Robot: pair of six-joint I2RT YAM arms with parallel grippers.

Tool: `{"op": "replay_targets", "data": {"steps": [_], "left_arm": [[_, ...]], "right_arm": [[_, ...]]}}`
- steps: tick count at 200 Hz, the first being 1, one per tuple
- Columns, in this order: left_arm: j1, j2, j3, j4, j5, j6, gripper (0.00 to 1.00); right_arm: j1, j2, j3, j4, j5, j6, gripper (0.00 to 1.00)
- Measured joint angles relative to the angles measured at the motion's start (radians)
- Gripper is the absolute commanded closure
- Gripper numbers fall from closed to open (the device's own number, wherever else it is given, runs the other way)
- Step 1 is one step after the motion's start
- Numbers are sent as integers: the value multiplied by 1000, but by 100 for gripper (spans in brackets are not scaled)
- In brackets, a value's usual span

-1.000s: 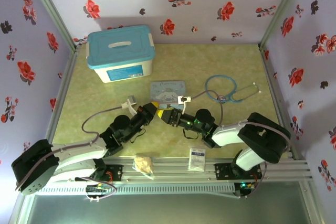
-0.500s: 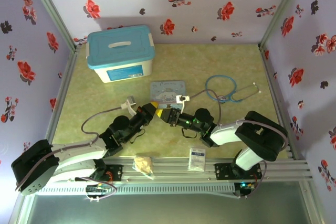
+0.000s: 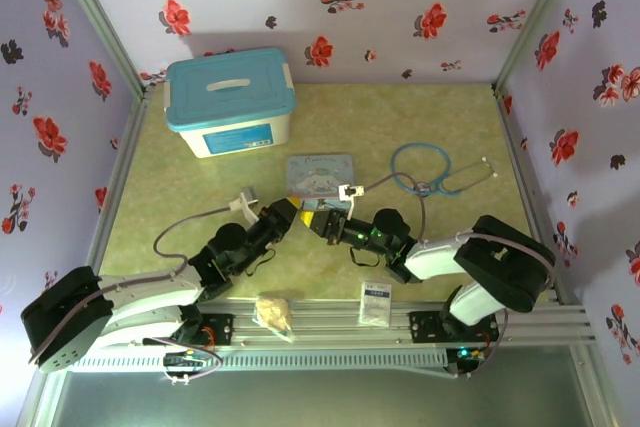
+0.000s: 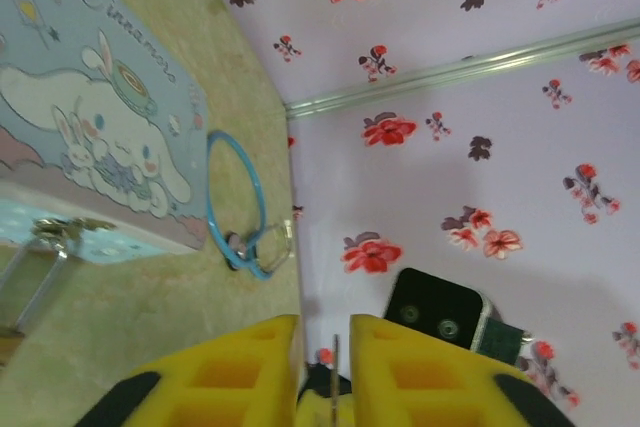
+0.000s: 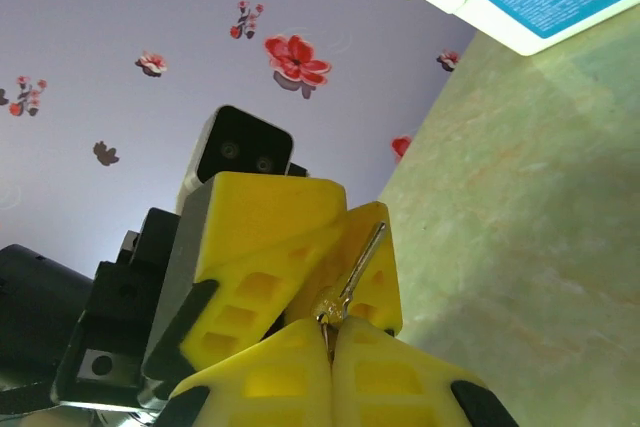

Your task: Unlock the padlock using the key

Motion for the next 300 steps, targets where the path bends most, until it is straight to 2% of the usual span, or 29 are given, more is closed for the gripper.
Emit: {"op": "replay_targets", "data": {"steps": [33,58,100,125,153,171,197,225,271,287,300], "left_arm": [[45,-55,2,-108,34,6,55],[84,-95,25,-210,106,50,53],[204,-68,127,-317,346,126,55],[215,-10,180,-336,482,156,58],[215,18,198,-350,583,179,62],[215,18,210,-385,618,201,61],[215,18,244,-465,652,249,53],[215,17,282,-537,676,294,54],[216,22,304,-594,698,331,64],[216,27,311,-607,709,342,63],[216,29,314,-619,712,348,57]], "right_arm": [[-2,-80,0,-147,-18,-50,100],[-4,-134,10,-273,-63,-85,100],[-8,-176,61,-449,-139,-135,100],[-10,-209,75,-520,-161,-163,100],[-24,-230,76,-572,-170,-182,100],[-37,-241,76,-587,-173,-183,100],[-48,-254,77,-610,-184,-194,100],[-48,-254,82,-641,-195,-209,100],[-49,-253,94,-665,-218,-217,100],[-49,-253,95,-666,-220,-216,100],[-49,-251,95,-666,-221,-216,100]]}}
